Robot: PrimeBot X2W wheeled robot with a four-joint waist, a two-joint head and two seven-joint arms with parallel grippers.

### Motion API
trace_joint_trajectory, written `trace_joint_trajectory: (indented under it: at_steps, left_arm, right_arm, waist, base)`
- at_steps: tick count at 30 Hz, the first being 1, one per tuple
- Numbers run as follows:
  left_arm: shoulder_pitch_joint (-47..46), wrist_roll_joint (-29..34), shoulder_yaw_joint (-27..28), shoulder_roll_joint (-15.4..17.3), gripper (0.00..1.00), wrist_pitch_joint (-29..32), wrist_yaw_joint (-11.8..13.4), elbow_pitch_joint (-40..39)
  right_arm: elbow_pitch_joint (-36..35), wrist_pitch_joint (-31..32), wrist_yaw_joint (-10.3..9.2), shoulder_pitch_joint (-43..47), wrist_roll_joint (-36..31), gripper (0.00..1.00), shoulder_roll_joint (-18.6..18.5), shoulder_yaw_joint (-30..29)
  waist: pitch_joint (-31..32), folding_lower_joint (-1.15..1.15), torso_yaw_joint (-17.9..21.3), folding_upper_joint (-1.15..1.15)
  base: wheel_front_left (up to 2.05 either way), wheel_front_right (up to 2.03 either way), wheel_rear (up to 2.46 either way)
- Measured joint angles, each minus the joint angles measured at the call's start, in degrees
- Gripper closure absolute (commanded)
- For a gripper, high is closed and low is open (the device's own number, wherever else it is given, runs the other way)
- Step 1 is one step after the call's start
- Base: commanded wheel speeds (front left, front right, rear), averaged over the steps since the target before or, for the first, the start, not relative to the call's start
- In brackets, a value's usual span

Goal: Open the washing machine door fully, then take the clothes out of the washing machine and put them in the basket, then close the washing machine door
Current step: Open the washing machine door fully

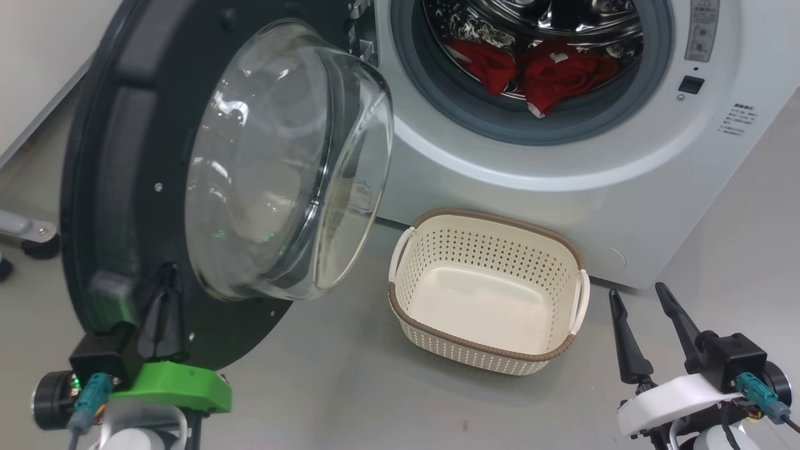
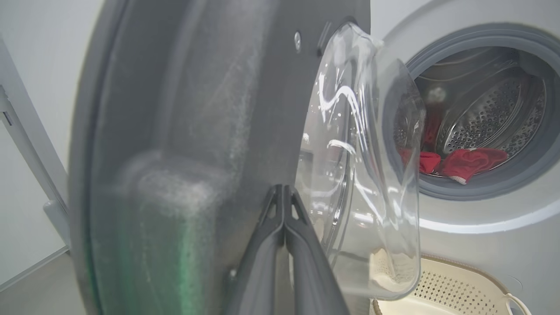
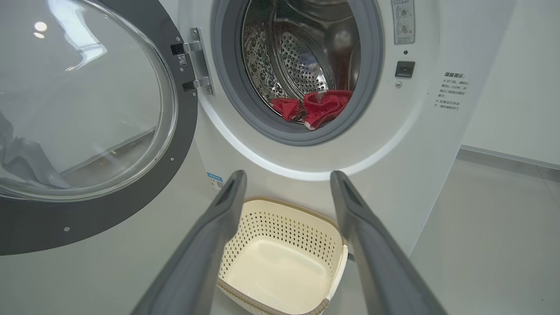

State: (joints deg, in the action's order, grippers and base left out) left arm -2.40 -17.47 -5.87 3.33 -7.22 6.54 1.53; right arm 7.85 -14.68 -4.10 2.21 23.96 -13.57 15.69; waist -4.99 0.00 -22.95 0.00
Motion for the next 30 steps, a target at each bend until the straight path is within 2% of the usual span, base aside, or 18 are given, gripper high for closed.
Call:
trace_joint_trajectory:
  at_steps: [19,30]
  left_arm:
    - [-5.48,-1.29,10.44,0.98,1.00,-0.48,0.07,9.39]
    - [-9.09,-2.38,15.58,3.50,1.00,-0.48,0.22,14.44]
  right_arm:
    - [-3.00,1.72,-0.09,0.02,0.00,0.00,-0.78,-0.44]
    - [-4.21,2.44,-0.09,0.02,0.00,0.00,-0.87,-0.31]
  waist:
    - [-1.56,0.00,2.23,0.00]
    - [-2.41,0.00,3.70,0.00]
  base:
    - [0.00,0.00,0.00]
    - [0.00,0.00,0.00]
